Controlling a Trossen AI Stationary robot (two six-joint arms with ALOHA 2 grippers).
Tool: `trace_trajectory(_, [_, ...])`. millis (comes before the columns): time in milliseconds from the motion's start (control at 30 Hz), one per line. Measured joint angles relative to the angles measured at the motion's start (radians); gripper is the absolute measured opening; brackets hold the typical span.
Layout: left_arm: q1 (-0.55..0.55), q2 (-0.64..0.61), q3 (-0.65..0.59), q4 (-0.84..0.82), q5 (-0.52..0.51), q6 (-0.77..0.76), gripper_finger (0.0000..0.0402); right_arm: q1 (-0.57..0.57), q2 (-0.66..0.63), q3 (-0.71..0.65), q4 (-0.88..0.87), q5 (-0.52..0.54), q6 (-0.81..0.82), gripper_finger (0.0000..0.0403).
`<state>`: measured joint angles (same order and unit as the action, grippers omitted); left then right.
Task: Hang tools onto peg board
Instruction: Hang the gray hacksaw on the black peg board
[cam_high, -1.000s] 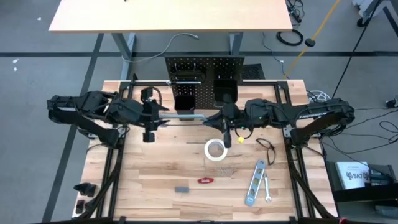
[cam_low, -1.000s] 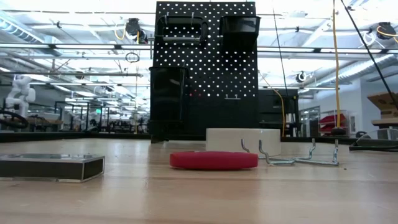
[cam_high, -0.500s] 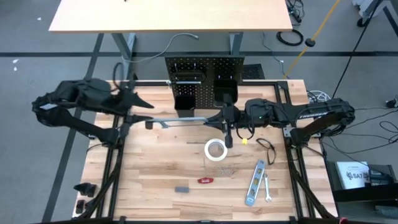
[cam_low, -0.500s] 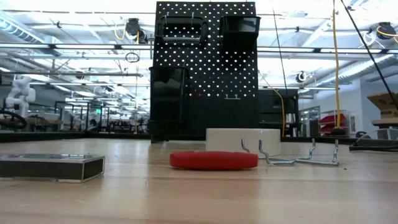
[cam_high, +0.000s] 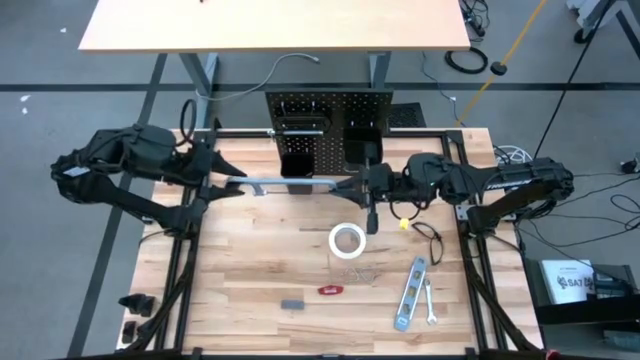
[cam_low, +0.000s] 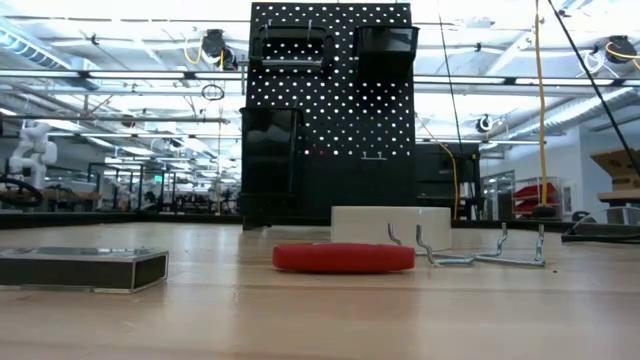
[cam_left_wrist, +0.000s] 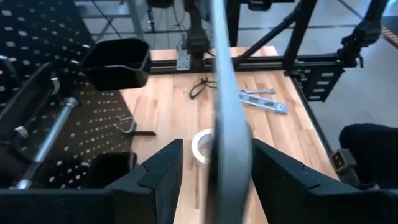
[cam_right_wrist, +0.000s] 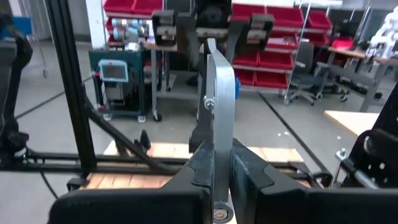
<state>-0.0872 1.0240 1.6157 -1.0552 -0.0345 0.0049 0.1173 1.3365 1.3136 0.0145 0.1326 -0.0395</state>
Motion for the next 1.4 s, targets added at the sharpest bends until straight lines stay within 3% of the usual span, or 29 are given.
trace_trajectory(567, [0.0,0.012,0.0,0.009,0.005,0.011,0.0184,0.0,0.001,0.0,0.019,0.003,-0.003,0.0016])
trace_trajectory(700, [0.0,0.012,0.0,0.013,-0.029,0.012,0.0155,0.0,0.001,0.0,0.019,0.003,-0.003,0.0016])
trace_trajectory(900, [0.0,0.012,0.0,0.02,-0.04,0.032,0.0066,0.0,0.002,0.0,0.019,0.006,-0.002,0.0016])
trace_trajectory(1167, [0.0,0.012,0.0,0.021,-0.047,0.064,0.0066,0.0,0.002,0.0,0.019,0.008,-0.003,0.0018])
trace_trajectory(1400, [0.0,0.012,0.0,0.03,-0.052,0.082,0.0066,-0.003,0.002,0.0,-0.001,0.006,0.027,0.0061])
